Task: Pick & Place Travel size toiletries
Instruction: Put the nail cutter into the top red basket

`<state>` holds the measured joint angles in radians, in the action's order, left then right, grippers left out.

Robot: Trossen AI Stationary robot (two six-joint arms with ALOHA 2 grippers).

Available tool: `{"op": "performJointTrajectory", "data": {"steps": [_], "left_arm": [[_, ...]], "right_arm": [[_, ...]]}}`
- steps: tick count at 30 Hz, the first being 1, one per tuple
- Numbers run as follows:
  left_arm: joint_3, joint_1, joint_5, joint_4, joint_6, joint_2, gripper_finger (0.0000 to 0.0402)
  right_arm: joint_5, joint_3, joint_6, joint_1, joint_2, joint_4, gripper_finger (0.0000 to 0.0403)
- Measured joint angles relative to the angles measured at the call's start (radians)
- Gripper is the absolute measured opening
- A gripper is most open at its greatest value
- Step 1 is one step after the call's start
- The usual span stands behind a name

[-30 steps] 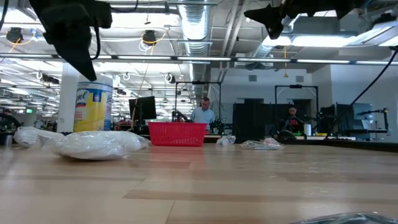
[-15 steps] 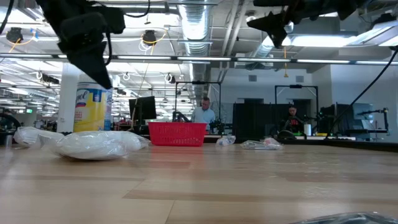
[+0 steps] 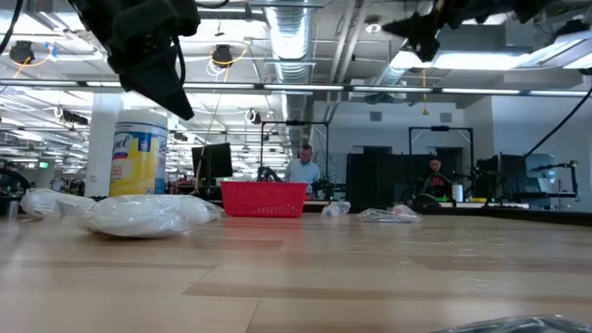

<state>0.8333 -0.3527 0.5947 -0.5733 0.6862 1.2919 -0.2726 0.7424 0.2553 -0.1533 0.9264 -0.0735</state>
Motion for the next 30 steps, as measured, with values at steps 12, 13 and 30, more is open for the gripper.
{"op": "performJointTrajectory", "data": {"steps": [12,13,30], "left_arm": [[0.000,0.000,0.011,0.032,0.006,0.000,0.0010],[0.000,0.000,0.019,0.032,0.006,0.000,0.0010],[-0.109,0.166,-0.043,0.071,-0.079,-0.001,0.0031]], "right_arm": [[0.009,0.000,-0.082,0.108,-0.131,-0.034,0.0225],[0.009,0.000,-0.082,0.116,-0.128,-0.032,0.0225],[0.011,0.000,-0.082,0.111,-0.120,-0.024,0.0225]]}}
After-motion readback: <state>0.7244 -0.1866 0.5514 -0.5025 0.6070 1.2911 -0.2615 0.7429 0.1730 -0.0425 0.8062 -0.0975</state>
